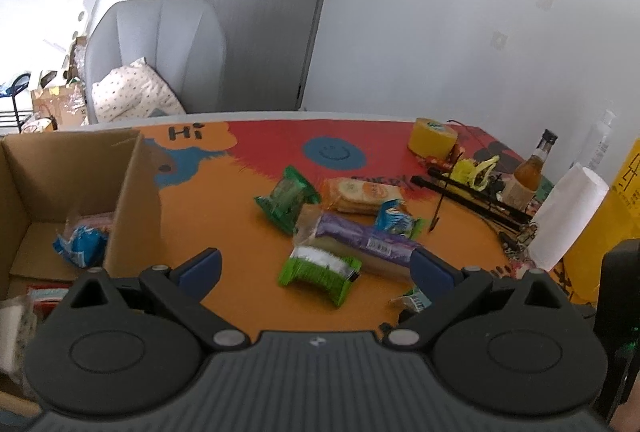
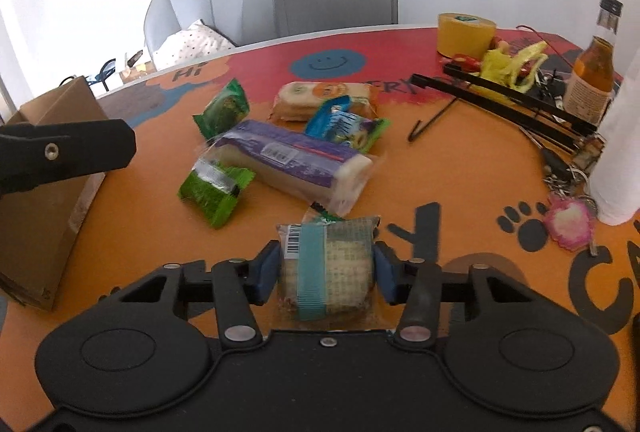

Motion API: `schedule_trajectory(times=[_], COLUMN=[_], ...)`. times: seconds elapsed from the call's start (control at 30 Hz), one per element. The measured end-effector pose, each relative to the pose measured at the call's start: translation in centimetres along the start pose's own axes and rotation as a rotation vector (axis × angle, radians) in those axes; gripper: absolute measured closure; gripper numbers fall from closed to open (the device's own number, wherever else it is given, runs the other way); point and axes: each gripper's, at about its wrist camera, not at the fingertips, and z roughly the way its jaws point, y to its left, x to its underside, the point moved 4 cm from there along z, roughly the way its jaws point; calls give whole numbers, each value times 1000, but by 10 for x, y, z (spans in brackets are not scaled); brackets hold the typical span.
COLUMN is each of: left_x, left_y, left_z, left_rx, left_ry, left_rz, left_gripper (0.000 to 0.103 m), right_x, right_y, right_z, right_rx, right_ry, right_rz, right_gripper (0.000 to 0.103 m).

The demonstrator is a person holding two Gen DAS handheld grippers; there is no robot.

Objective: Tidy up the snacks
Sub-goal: 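Grasp the clear rice cake pack with the right gripper while the left grasps the green pack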

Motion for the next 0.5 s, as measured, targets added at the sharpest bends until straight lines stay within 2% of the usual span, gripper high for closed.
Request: schedule_trajectory(times=[0.3, 0.5], left_x=[5, 8], left_y=[-15, -19], left_z=[20, 39], left_rx=[33, 25], left_ry=[31, 54], left_rz=[26, 47], left_gripper=[5, 5], right_x=[5, 6], right_y=[-21, -37], right_z=[-7, -11], right_rx=[15, 26], right_ry=[-7, -14], right_rz=[21, 55], right_gripper=[56, 54])
